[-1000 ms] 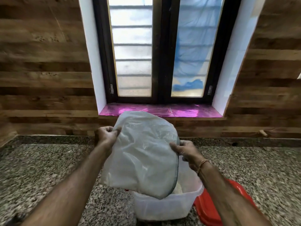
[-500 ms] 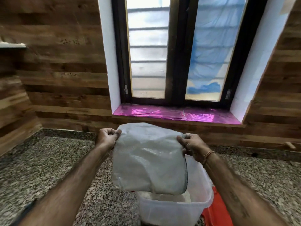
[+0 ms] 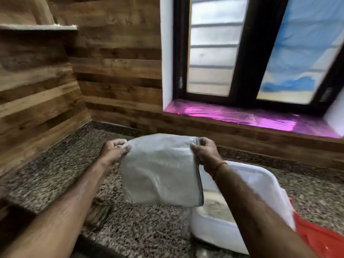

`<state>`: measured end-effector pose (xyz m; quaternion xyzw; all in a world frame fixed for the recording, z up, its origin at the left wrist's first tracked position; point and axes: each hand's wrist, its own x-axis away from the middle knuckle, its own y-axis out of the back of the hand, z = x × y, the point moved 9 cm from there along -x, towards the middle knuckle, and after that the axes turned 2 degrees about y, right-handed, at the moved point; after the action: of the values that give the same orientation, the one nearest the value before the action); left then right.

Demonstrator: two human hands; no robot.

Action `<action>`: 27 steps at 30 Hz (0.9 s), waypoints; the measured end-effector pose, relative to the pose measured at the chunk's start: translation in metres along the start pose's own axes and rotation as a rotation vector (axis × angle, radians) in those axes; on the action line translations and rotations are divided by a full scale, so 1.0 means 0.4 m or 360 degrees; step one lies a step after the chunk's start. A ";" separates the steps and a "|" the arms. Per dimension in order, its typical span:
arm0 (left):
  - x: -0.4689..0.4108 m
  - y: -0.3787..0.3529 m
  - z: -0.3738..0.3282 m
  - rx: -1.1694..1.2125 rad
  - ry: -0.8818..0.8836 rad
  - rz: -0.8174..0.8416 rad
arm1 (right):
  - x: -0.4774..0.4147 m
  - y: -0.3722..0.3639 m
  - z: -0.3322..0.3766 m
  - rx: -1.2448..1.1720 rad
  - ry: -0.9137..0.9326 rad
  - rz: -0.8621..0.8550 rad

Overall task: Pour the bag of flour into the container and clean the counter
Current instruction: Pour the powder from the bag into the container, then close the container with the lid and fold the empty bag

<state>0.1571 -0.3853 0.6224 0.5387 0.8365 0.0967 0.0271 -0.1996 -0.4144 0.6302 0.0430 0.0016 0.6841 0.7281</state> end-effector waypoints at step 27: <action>-0.106 -0.031 0.622 -0.0902 0.0315 0.0533 | 0.049 -0.263 -0.598 0.1435 -0.0564 0.0014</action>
<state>0.2007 -0.3957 0.3737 0.6276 0.6749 0.3802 0.0782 -0.1081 -0.3868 0.3860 0.4701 0.1736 0.6006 0.6230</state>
